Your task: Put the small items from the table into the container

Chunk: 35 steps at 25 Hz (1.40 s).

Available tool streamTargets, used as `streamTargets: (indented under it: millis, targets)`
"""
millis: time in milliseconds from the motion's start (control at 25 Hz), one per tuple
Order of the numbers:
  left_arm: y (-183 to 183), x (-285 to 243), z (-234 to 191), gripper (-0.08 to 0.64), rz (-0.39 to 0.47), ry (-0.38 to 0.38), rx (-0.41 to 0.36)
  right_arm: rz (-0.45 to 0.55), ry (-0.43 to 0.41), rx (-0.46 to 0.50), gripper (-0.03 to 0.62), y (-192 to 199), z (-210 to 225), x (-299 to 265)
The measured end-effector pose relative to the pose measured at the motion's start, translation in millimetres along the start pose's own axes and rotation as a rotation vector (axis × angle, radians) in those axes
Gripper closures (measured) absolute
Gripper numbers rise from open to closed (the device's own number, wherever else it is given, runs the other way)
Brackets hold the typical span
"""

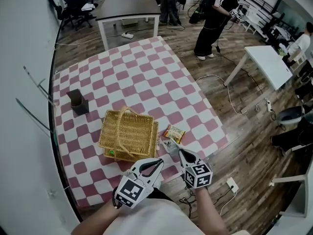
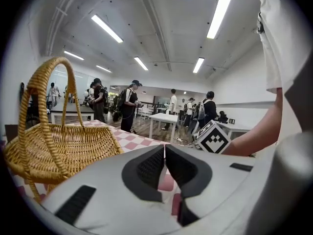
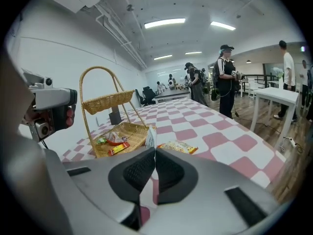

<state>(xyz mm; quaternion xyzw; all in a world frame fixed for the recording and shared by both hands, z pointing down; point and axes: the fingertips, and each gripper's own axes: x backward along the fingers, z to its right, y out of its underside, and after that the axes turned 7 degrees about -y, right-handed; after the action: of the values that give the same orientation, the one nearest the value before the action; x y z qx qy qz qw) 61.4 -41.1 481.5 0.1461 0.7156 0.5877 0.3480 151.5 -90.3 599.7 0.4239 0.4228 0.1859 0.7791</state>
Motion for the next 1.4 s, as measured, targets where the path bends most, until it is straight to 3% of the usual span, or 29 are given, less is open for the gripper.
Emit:
streamTargets:
  millis: [320, 680, 880, 1400]
  targets:
    - [-25, 18, -6, 0.548, 0.061, -0.017, -0.026, 0.142, -0.003, 0.067, 0.588, -56, -26, 37]
    - [-44, 41, -21, 0.549, 0.111, -0.076, 0.004, 0.307, -0.049, 0.131, 0.588, -125, -59, 67]
    - [-51, 52, -31, 0.551, 0.116, -0.122, 0.079, 0.331, -0.083, 0.151, 0.588, -144, -75, 66]
    - [-53, 77, -57, 0.552, 0.146, -0.208, 0.079, 0.350, -0.187, 0.184, 0.588, -165, -119, 47]
